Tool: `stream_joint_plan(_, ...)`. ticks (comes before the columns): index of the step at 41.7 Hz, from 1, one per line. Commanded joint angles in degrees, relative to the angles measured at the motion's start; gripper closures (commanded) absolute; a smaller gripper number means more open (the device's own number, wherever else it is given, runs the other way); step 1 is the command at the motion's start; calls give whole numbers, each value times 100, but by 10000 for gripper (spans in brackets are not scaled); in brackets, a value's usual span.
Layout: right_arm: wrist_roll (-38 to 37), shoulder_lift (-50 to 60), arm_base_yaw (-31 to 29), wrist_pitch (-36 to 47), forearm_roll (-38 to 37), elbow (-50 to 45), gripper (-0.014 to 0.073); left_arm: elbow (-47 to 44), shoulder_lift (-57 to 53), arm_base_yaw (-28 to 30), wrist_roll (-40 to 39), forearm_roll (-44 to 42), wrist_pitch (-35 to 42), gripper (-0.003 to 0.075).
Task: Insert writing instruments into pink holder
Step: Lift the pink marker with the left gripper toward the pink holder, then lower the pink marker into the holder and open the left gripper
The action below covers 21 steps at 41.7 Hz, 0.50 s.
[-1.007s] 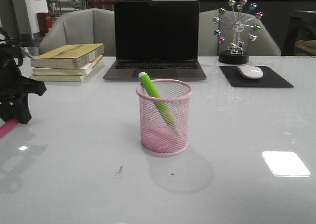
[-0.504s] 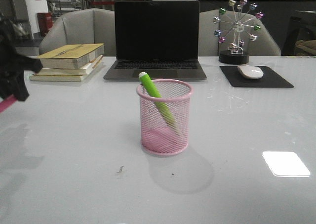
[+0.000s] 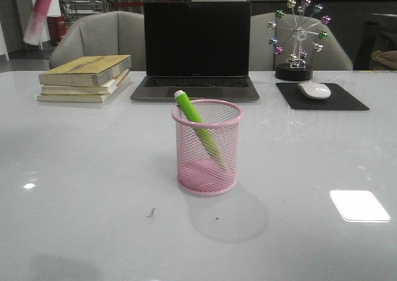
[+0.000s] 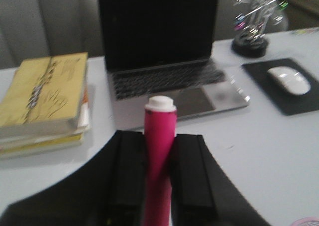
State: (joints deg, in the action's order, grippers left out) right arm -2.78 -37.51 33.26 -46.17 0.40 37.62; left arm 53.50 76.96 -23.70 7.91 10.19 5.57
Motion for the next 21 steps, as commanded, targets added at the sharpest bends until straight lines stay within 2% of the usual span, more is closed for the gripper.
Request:
stream_joint_plan(1,33,20,-17,331,2,155,147,-245,-205,-657,2,81,1538,629)
stream_joint_plan(10,33,20,-17,326,2,155,147,-468,467,-1873,2,81,3171,629)
stream_joint_plan(15,33,20,-17,326,2,155,147,-468,1035,-2240,-45,81,4017,629)
stream_joint_plan(21,33,20,-17,326,2,155,147,-468,1734,-2443,-476,81,5204,629)
